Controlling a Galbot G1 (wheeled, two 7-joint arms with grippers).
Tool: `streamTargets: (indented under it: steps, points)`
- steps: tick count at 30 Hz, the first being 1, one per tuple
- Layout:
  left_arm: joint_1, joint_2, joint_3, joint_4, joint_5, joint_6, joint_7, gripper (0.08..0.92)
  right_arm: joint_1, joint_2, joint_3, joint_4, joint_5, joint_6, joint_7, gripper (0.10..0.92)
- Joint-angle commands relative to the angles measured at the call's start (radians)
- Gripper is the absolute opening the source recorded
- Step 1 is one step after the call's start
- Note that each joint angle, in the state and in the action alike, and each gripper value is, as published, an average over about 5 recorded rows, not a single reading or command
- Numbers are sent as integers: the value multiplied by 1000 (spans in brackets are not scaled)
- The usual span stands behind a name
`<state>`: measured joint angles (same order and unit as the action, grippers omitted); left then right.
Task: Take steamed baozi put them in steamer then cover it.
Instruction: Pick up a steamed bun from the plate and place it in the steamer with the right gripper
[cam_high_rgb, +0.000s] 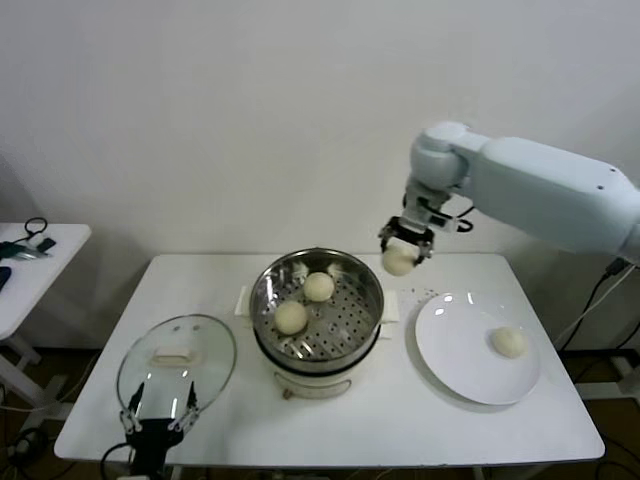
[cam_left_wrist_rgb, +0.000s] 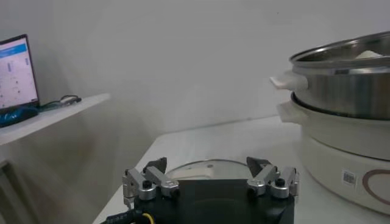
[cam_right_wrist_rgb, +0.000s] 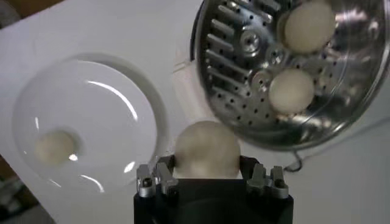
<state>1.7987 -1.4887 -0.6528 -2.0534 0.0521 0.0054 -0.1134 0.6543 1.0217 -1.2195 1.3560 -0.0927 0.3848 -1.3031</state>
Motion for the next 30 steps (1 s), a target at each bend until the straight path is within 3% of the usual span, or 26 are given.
streamTargets:
  steps: [1, 30]
  points:
    - [6, 12, 0, 1, -2, -5, 1, 823, -52, 233, 39, 77, -115, 86, 1, 687]
    - [7, 9, -5, 33, -18, -14, -1, 823, -194, 261, -51, 104, -144, 104, 2, 687]
